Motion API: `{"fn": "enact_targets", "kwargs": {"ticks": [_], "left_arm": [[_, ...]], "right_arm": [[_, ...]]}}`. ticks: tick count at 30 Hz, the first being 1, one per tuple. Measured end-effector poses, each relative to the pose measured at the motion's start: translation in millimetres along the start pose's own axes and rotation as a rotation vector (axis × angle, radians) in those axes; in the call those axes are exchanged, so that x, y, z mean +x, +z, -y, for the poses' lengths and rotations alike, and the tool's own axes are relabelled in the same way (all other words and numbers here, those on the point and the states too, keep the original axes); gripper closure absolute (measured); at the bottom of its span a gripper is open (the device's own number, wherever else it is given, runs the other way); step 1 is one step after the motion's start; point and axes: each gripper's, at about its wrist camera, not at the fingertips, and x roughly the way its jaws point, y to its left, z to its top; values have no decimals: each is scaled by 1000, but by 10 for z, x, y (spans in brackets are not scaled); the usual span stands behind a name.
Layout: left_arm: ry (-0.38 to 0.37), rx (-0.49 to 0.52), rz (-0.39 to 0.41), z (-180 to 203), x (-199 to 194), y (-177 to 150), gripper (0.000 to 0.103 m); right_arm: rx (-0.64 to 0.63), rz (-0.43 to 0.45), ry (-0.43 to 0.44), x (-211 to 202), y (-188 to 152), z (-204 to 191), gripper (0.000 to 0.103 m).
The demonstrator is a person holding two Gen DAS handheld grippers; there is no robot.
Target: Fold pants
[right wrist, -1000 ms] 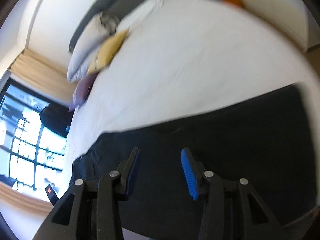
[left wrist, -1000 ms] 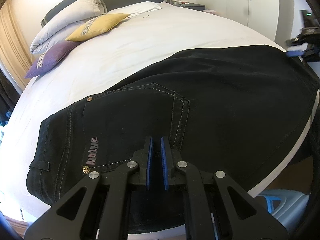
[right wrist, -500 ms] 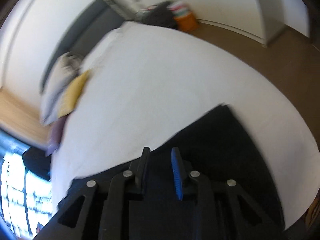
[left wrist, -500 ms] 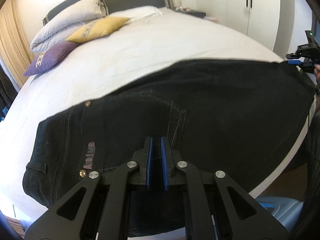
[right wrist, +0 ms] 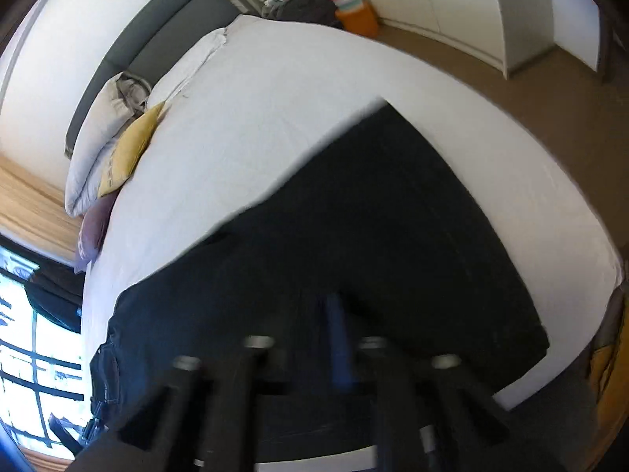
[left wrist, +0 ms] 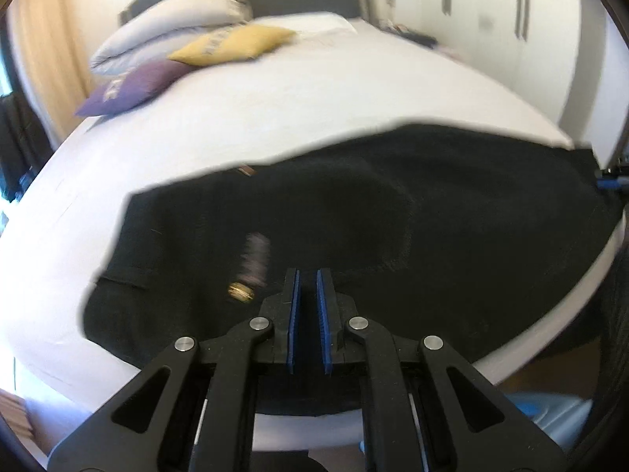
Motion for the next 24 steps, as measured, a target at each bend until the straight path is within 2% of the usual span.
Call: {"fn": "enact_targets", "kwargs": {"ticks": [3, 5, 6, 7, 9, 11, 12, 14, 15, 16, 17, 18, 19, 21, 23, 24], "left_arm": [[30, -11, 46, -169, 31, 272, 95], [55, 10, 52, -232, 173, 464, 95], [70, 20, 22, -277, 299, 508, 95], [82, 19, -8, -319, 404, 529, 95], [99, -3, -75, -434, 614, 496, 95], [102, -39, -110, -601, 677, 345, 95], [92, -51, -118, -641, 692, 280, 95], [82, -60, -109, -687, 713, 134, 95], [83, -57, -94, -715, 689, 69, 94], [70, -63, -86, -747, 667, 24, 94], [62, -72, -83, -766, 652, 6, 94], [46, -86, -77, -797, 640, -2, 94], [34, -96, -75, -814, 646, 2, 94], [20, -116, -68, -864, 619, -17, 94], [23, -129, -58, -867, 535, -108, 94], [29, -128, -52, -856, 539, -121, 94]], "right_arm": [[-107, -57, 173, 134, 6, -570, 54], [-231, -138, 296, 357, -62, -1174, 54], [-293, -190, 393, 526, -155, -1602, 54], [-327, -220, 450, 639, -214, -1871, 53], [-417, -273, 522, 931, -361, -2500, 53], [-459, -342, 543, 1306, -475, -2929, 51], [-461, -373, 547, 1419, -504, -3006, 49], [-468, -456, 498, 1824, -661, -3165, 49], [-480, -468, 467, 1962, -649, -3222, 50], [-492, -465, 399, 2204, -597, -3315, 55], [-471, -459, 375, 2309, -650, -3205, 73], [-421, -446, 378, 2398, -539, -3061, 95], [-392, -432, 373, 2411, -473, -2951, 103], [-321, -384, 361, 2392, -284, -2677, 103], [-322, -331, 312, 2232, -170, -2551, 103], [-340, -281, 270, 2086, -121, -2502, 99]]}}
